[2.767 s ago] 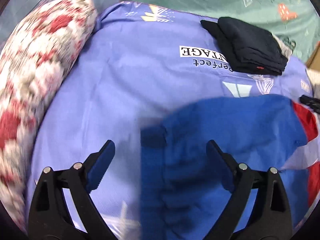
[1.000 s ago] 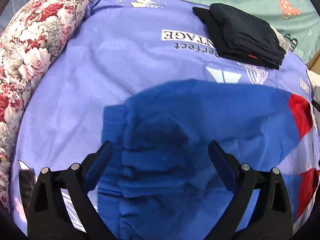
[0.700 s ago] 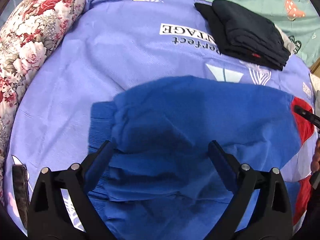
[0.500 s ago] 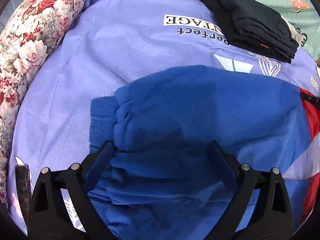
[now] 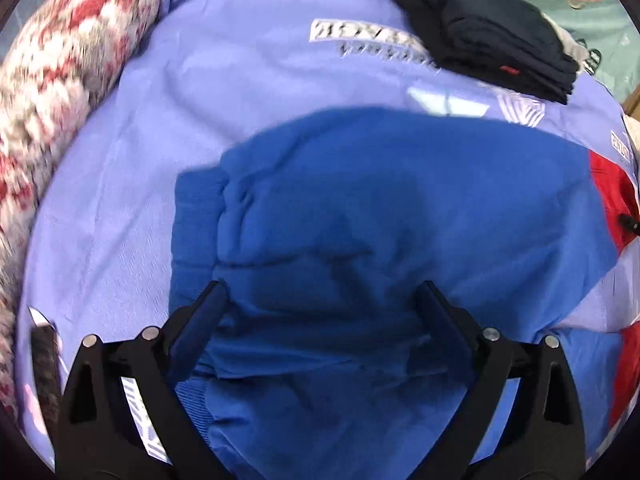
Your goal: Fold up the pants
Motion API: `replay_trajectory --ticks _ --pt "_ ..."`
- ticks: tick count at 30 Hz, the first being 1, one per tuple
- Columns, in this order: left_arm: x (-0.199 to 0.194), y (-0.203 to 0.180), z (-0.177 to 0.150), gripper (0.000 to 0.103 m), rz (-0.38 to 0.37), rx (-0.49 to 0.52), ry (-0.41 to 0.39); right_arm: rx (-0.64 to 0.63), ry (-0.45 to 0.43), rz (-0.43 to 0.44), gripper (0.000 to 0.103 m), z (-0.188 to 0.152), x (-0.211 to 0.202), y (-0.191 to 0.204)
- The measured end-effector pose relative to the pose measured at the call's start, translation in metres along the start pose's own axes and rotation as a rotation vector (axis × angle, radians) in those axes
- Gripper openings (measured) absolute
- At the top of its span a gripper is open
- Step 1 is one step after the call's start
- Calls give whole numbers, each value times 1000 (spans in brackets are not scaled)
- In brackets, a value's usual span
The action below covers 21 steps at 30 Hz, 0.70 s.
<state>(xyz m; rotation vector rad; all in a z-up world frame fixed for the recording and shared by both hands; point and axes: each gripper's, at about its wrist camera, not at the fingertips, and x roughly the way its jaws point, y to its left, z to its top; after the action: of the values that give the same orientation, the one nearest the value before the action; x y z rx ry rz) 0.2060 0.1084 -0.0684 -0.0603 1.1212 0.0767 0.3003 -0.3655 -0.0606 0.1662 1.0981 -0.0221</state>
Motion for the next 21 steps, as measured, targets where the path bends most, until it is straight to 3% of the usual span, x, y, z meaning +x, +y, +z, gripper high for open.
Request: replay_trajectory --ticks 1,2,5,7,8,10,15,19,21 --pt "-2 4 -1 97 15 -16 -3 116 -7 -59 19 0 -3 -18" --pt "-6 5 -3 97 23 -30 -10 206 -7 -41 16 -5 -9 -27" --pt "-30 4 -11 97 -24 -43 -52 67 -56 21 19 -27 -40 13" --pt "-47 2 -20 97 -49 -38 -79 29 -78 90 37 -51 -64 35" --pt "-53 2 -26 97 -58 -39 -83 20 -65 167 40 -66 -71 51" --pt "-63 4 -41 97 -70 -61 -88 13 -52 208 41 -72 -75 61" --pt "-71 11 -80 97 -116 -90 -67 -33 31 414 42 -122 -79 115" --pt "-69 13 -102 97 -169 -104 -30 -67 86 427 42 -147 -71 125" --pt "-66 14 -105 97 -155 -113 -25 -70 107 406 42 -157 -68 124"
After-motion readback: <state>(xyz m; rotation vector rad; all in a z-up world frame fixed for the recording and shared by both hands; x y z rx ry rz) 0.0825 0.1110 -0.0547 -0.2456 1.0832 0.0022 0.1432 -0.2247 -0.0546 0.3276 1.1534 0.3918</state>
